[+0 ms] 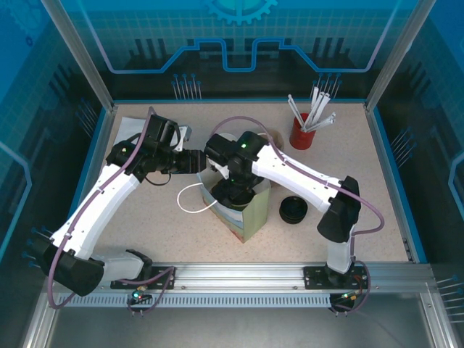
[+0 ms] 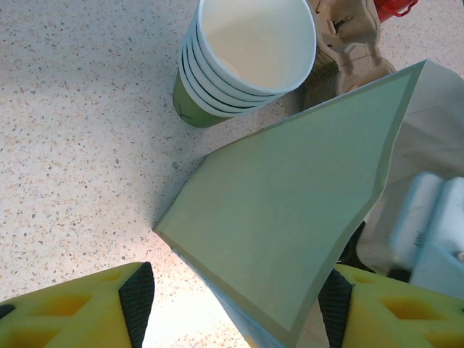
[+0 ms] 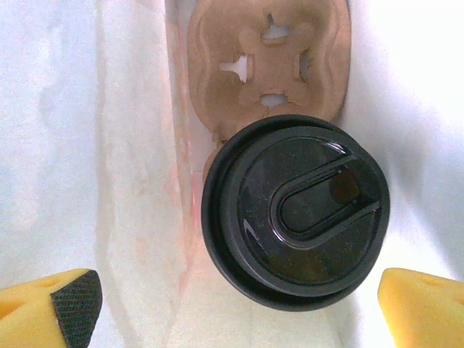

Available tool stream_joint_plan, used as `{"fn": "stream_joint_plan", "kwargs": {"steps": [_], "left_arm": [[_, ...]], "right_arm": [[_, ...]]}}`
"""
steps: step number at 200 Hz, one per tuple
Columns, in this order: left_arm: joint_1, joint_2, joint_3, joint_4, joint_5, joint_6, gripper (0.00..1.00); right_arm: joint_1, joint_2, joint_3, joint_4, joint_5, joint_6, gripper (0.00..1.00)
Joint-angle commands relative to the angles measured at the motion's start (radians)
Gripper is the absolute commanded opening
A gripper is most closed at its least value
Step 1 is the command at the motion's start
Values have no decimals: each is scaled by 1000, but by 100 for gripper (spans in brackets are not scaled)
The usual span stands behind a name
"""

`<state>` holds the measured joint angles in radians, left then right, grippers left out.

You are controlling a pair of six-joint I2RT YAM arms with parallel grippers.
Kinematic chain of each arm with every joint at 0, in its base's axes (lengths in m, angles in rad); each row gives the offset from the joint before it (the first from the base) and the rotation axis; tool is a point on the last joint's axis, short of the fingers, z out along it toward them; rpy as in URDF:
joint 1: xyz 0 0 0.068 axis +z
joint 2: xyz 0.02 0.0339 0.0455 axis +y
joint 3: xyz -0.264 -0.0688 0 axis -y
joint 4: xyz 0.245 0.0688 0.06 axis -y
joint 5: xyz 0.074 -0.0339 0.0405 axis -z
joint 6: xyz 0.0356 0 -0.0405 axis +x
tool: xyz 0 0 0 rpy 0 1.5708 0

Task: Pack the takeout coffee

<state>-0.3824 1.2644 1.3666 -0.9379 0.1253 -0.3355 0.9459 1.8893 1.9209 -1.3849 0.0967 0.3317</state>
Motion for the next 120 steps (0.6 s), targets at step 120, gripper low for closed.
{"fn": "stream_joint_plan", "kwargs": {"steps": [120], "left_arm": [[5,15,21,-32,10,6,71]], "right_arm": [[-15,-50,155,-104,-29,-12,100]]}}
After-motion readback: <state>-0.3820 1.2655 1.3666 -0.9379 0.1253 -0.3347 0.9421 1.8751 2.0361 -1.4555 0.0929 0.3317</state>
